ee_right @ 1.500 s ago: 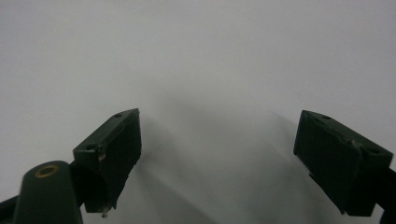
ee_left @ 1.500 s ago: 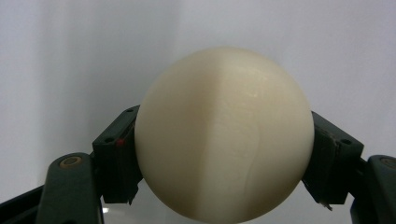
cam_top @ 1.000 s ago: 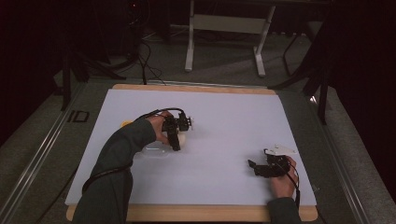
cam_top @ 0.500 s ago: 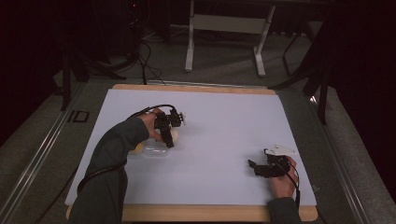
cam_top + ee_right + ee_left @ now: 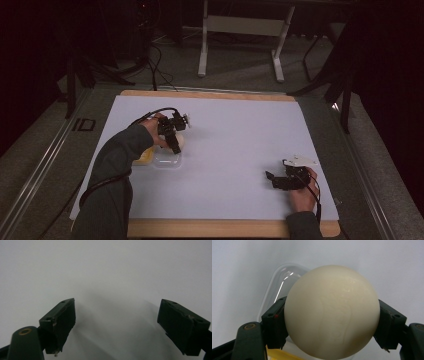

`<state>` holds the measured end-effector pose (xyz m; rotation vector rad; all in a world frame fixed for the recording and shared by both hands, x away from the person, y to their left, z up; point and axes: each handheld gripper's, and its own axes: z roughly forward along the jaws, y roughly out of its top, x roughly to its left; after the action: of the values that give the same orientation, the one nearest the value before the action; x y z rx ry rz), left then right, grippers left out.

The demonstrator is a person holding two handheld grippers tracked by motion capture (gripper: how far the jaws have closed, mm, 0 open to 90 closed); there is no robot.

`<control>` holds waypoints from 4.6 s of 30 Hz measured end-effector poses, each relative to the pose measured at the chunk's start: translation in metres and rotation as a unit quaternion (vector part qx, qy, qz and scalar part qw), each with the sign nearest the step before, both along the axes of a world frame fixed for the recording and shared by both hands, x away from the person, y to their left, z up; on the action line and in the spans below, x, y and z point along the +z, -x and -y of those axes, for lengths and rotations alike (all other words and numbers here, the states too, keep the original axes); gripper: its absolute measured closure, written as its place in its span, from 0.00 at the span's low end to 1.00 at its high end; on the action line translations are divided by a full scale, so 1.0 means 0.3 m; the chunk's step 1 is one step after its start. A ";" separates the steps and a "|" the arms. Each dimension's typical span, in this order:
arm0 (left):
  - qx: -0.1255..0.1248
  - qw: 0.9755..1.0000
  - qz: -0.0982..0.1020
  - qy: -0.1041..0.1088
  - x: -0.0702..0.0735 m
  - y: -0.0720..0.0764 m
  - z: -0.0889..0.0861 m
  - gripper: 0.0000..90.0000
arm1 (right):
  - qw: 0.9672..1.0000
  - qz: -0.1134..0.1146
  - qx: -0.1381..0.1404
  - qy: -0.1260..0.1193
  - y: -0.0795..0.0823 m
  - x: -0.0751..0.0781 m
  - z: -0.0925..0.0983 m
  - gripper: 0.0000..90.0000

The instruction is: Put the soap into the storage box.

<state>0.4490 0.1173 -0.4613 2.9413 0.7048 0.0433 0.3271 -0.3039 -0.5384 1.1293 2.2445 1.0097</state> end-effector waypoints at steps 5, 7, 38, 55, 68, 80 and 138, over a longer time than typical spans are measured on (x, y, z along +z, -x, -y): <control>0.014 1.000 -0.001 -0.005 0.002 -0.005 -0.012 0.28 | 1.000 0.000 0.000 -0.001 0.000 0.000 0.000 0.16; 0.022 1.000 0.002 -0.005 0.004 -0.006 -0.016 0.28 | 1.000 0.000 0.000 -0.001 0.000 0.000 0.000 0.16; 0.127 0.992 0.004 -0.014 0.028 -0.033 -0.093 0.28 | 1.000 0.001 0.000 -0.001 0.001 0.001 0.001 0.16; 0.182 0.983 0.007 -0.018 0.040 -0.030 -0.170 0.28 | 1.000 0.001 -0.001 -0.001 0.001 0.001 0.000 0.16; 0.195 0.981 0.007 -0.018 0.047 -0.029 -0.205 0.28 | 1.000 0.002 -0.001 -0.001 0.001 0.001 0.001 0.16; 0.206 0.978 0.006 -0.010 0.059 -0.023 -0.238 0.28 | 1.000 0.002 -0.001 -0.001 0.001 0.001 0.001 0.16; 0.214 0.977 0.012 -0.020 0.019 0.036 -0.325 0.28 | 1.000 0.005 -0.003 0.001 0.004 0.001 0.000 0.17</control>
<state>0.4381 0.2148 -0.4557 2.7600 1.3317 0.1300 0.3258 -0.3038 -0.5380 1.1272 2.2318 1.0084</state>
